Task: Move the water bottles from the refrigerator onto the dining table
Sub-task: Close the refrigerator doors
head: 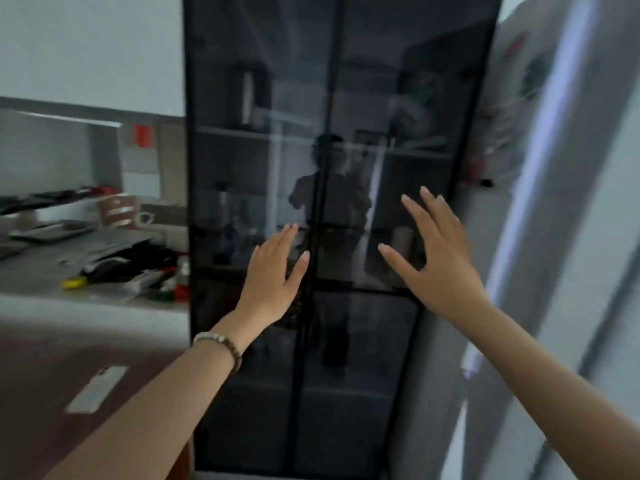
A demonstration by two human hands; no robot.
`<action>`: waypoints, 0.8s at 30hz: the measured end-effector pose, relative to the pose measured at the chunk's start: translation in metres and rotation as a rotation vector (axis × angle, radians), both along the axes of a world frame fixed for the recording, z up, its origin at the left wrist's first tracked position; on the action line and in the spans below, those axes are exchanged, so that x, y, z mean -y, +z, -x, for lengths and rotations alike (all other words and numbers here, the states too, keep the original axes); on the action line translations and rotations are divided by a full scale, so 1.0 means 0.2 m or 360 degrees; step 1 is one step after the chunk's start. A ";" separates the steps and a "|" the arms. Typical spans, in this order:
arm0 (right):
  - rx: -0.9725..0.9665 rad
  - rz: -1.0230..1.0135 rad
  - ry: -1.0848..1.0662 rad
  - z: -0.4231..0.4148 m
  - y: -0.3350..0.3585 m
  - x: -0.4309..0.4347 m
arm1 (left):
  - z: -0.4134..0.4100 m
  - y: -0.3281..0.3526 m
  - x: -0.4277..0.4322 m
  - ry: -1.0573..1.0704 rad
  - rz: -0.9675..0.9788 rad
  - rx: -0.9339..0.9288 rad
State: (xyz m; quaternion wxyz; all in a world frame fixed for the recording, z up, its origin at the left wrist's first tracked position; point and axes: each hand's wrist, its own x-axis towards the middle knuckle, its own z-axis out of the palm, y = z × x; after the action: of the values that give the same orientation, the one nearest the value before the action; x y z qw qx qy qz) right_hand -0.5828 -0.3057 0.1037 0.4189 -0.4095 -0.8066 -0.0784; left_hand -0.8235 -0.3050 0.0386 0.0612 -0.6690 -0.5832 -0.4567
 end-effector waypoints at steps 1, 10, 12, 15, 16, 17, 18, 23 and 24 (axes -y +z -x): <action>-0.0008 -0.0113 -0.0075 -0.11 0.05 0.05 | -0.13 0.04 -0.03 -0.0101 -0.0023 -0.0005; 0.0228 -0.0530 -0.0728 -0.85 0.17 0.17 | -1.07 0.25 -0.15 -0.0757 -0.0060 -0.0051; 0.0243 -0.0452 -0.0755 -0.98 0.15 0.15 | -1.22 0.27 -0.16 -0.0853 -0.0075 -0.0080; 0.0359 -0.0434 -0.0768 -1.13 0.13 0.12 | -1.40 0.26 -0.22 -0.0965 -0.0083 -0.0013; 0.0408 -0.0468 -0.0766 -1.16 0.13 0.11 | -1.45 0.25 -0.24 -0.0986 -0.0081 0.0066; 0.0429 -0.0492 -0.0750 -1.19 0.13 0.10 | -1.48 0.24 -0.26 -0.0999 -0.0083 0.0147; 0.0422 -0.0512 -0.0722 -1.20 0.12 0.09 | -1.49 0.23 -0.28 -0.1008 -0.0095 0.0202; 0.0289 -0.0594 -0.0629 -1.35 0.09 0.05 | -1.62 0.22 -0.27 -0.1067 -0.0185 0.0206; 0.0238 -0.0588 -0.0608 -1.40 0.09 0.04 | -1.67 0.23 -0.27 -0.1089 -0.0210 0.0181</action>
State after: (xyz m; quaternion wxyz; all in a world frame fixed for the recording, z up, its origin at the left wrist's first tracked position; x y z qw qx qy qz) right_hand -0.3037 -0.3142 0.1211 0.4034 -0.4641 -0.7154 -0.3317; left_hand -0.4894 -0.2514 0.0842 -0.0848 -0.7937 -0.2970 -0.5241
